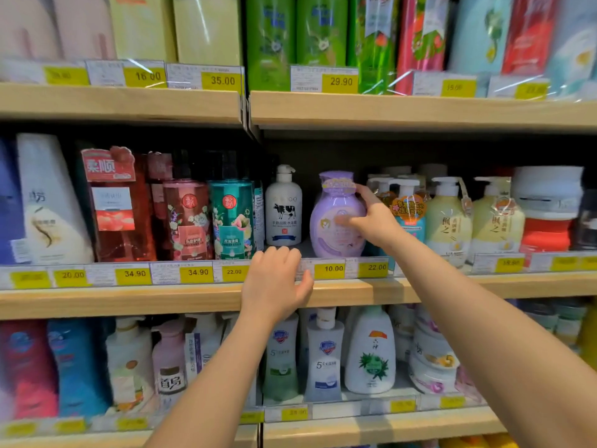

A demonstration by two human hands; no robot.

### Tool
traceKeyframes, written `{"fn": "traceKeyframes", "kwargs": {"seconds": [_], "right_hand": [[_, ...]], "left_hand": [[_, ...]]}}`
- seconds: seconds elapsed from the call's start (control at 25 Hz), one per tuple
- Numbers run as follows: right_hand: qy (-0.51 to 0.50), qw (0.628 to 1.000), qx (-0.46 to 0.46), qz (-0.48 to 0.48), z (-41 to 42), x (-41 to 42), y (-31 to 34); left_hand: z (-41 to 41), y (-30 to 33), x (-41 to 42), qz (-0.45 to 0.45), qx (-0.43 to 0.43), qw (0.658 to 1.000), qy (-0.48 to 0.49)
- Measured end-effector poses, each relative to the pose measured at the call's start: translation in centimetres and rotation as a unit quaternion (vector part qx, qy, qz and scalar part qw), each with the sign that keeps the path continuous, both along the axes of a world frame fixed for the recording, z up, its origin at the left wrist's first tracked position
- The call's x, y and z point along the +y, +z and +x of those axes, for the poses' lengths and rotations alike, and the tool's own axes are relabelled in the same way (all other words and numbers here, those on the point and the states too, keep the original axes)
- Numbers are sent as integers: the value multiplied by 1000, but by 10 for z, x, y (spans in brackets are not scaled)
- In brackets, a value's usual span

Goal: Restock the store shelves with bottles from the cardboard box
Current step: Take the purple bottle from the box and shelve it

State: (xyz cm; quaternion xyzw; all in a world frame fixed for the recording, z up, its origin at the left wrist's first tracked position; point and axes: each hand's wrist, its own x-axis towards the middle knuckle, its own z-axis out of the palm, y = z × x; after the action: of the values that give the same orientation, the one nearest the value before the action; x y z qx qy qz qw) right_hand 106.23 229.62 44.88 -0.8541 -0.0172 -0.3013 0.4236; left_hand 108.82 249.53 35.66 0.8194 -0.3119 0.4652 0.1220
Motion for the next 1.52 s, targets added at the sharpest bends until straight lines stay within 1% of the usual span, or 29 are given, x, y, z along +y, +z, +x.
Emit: {"fn": "traceKeyframes", "kwargs": {"seconds": [0.12, 0.2, 0.24, 0.32, 0.44, 0.52, 0.6, 0.76, 0.96, 1.16, 1.24, 1.32, 1.36, 1.44, 1.52], "right_hand": [[3, 999, 37, 32, 12, -6, -1], [-25, 999, 33, 10, 18, -3, -5], [-51, 998, 24, -21, 19, 1, -7], [-136, 986, 2, -96, 17, 12, -11], [-281, 944, 7, -172, 16, 34, -17], [-310, 931, 20, -189, 22, 41, -21], [-312, 932, 24, -183, 30, 42, -22], [-310, 937, 63, -150, 44, 38, -15], [-330, 923, 78, -179, 55, 34, -15], [-326, 926, 90, -169, 51, 36, -16], [-292, 941, 64, -157, 36, 38, -14], [-218, 961, 0, -169, 4, 38, -16], [-184, 965, -27, -182, -19, 35, -22], [-141, 963, -70, -219, -67, 24, -43], [-128, 960, -75, -237, -113, 5, -81]], "left_hand": [[1, 0, -1, 0, -2, 1000, 4], [0, 0, -1, -1, -2, 1000, 10], [0, 0, -1, -2, -2, 1000, 10], [-1, 0, -2, 1, -1, 1000, 11], [-2, 0, -1, 6, 4, 1000, 16], [-1, -1, -1, 5, 1, 1000, 19], [-1, -1, -1, 8, 2, 1000, 22], [1, -2, -1, 9, 3, 1000, 25], [1, -4, 0, 3, 0, 1000, 17], [1, -6, 0, 6, -11, 1000, 16], [-1, -4, 0, 4, -3, 1000, 10], [-3, -9, -1, -8, 2, 1000, -13], [-6, -16, -2, -18, 5, 999, -27], [-18, -34, -7, -57, 12, 997, -44], [-44, -60, -21, -94, 40, 991, -90]]}}
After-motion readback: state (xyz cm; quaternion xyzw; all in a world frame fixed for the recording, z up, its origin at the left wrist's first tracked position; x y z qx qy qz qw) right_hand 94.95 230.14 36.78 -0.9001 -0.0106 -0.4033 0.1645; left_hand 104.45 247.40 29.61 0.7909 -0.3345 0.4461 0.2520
